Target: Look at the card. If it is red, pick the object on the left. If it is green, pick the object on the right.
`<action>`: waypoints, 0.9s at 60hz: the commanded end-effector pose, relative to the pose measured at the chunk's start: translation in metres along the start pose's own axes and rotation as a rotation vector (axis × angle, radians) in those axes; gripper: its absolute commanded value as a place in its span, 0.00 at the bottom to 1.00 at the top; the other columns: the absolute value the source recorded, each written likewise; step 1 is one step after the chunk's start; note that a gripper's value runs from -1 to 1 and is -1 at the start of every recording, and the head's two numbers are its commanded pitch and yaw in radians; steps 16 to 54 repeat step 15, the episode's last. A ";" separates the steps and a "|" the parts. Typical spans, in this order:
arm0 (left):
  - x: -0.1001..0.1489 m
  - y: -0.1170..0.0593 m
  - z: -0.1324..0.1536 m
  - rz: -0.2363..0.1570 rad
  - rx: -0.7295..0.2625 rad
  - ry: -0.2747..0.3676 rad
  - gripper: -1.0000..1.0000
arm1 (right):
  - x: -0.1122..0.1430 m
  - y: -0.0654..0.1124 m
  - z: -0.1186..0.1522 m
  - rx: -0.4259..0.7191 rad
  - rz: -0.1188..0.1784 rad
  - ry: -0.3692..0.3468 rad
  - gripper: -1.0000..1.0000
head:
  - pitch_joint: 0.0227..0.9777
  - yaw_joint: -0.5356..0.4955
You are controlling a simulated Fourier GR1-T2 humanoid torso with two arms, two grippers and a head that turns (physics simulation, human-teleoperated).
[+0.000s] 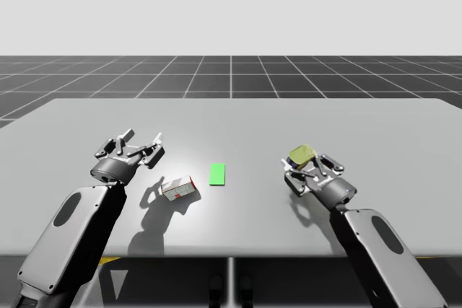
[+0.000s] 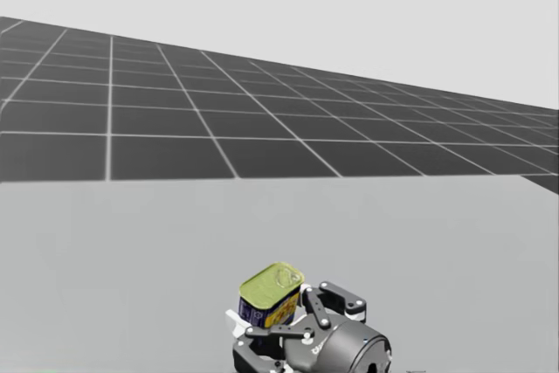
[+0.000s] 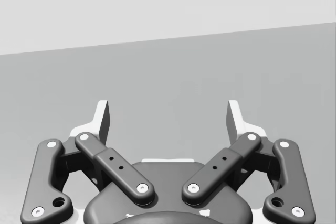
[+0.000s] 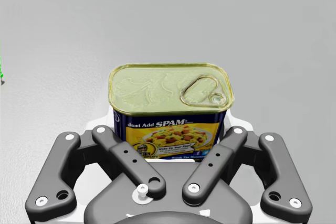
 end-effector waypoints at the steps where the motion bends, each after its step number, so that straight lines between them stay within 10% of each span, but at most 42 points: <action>1: 0.000 0.000 0.000 0.000 0.000 0.000 0.00 | 0.062 -0.021 -0.001 -0.156 0.001 -0.134 1.00 | 0.41 0.14; 15: -0.001 0.000 -0.001 0.005 0.003 -0.004 0.00 | 0.134 -0.020 0.024 -0.230 -0.010 -0.370 1.00 | 0.42 0.14; 54: -0.001 0.000 -0.001 0.005 0.003 -0.004 0.00 | 0.134 -0.020 0.024 -0.230 -0.010 -0.370 1.00 | 0.42 0.14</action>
